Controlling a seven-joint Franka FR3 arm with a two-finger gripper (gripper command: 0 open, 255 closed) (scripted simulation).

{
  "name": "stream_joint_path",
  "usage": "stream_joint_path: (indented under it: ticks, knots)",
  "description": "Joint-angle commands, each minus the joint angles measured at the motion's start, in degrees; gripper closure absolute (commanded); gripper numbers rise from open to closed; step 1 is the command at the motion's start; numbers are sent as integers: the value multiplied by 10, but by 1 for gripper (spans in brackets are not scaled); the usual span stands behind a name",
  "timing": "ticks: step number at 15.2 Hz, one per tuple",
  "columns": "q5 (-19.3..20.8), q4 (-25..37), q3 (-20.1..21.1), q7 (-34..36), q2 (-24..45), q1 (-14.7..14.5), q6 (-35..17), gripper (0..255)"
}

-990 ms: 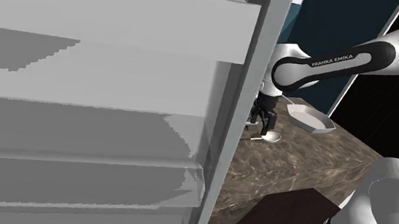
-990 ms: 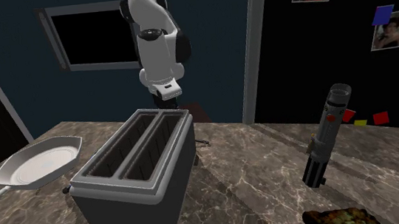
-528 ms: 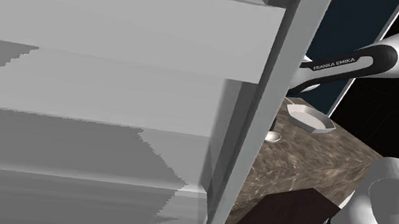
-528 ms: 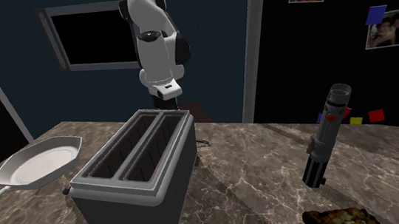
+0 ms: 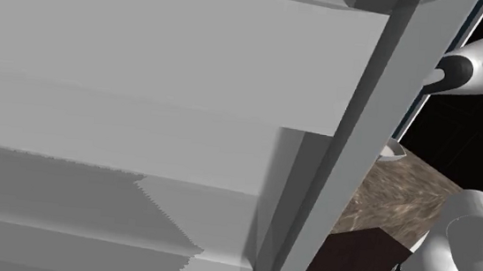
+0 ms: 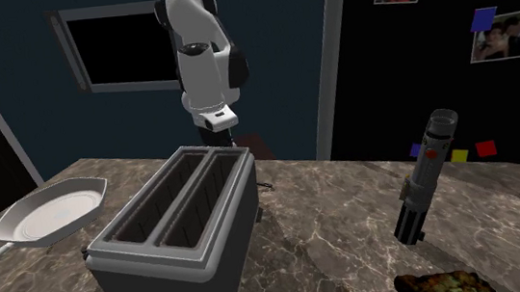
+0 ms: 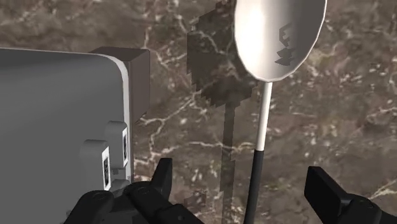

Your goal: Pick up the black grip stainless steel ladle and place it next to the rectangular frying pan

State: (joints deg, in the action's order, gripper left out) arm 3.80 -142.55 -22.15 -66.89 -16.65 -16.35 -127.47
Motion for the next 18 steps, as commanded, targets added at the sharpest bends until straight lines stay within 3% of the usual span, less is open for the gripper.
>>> stream_joint_path:
  ticks: [1,2,6,9,10,11,18]
  knots:
    - [5,-17,1,5,51,-3,4,0]
    - [-3,7,-5,-6,74,-6,5,255]
    - [-11,-3,12,19,80,-20,-10,255]
    - [-25,-22,5,10,120,-26,-65,255]
    - [-31,14,-3,-4,136,-27,-46,255]
    - [7,-17,-6,6,51,-11,4,255]
    - [16,9,4,15,14,-5,65,255]
